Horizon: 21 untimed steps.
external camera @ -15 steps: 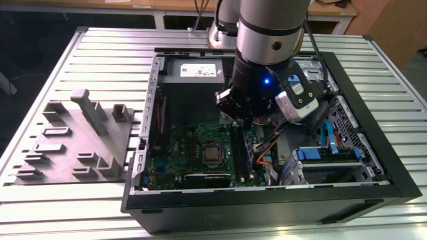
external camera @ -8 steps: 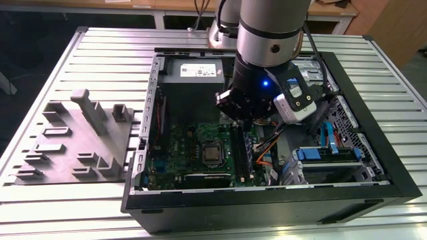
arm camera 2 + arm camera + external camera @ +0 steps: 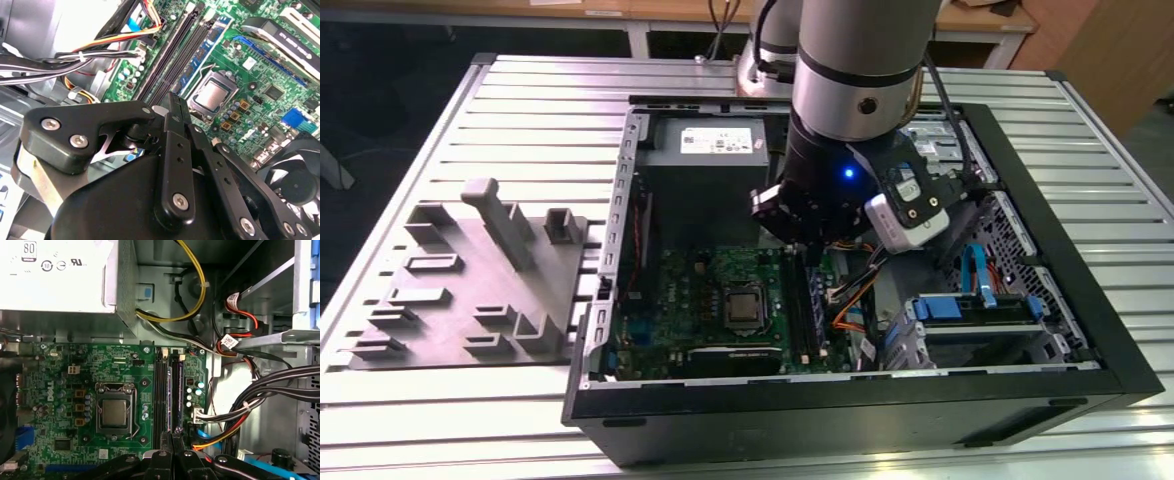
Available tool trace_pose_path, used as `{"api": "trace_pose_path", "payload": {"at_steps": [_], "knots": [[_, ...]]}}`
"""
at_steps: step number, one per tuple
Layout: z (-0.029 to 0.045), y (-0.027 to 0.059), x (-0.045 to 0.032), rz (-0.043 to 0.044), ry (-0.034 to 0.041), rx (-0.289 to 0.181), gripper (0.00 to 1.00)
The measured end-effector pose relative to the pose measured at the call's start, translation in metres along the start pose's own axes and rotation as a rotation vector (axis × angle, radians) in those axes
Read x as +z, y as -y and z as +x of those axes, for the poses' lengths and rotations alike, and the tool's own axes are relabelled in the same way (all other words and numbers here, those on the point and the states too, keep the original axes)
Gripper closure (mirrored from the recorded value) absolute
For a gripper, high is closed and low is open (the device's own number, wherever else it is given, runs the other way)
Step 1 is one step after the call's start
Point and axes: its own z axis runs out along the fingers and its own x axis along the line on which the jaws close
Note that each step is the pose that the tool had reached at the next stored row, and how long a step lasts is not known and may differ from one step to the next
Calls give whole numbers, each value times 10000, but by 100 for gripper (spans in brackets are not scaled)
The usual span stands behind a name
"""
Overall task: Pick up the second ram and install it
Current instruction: 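Insert the second ram into the second slot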
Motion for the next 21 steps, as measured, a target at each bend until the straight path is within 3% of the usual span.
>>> {"api": "trace_pose_path", "payload": {"at_steps": [7,14,21], "knots": [[1,0,47,0,19,-1,89],[3,-1,97,-34,204,-3,89],[7,-1,179,-46,254,-2,89]]}}
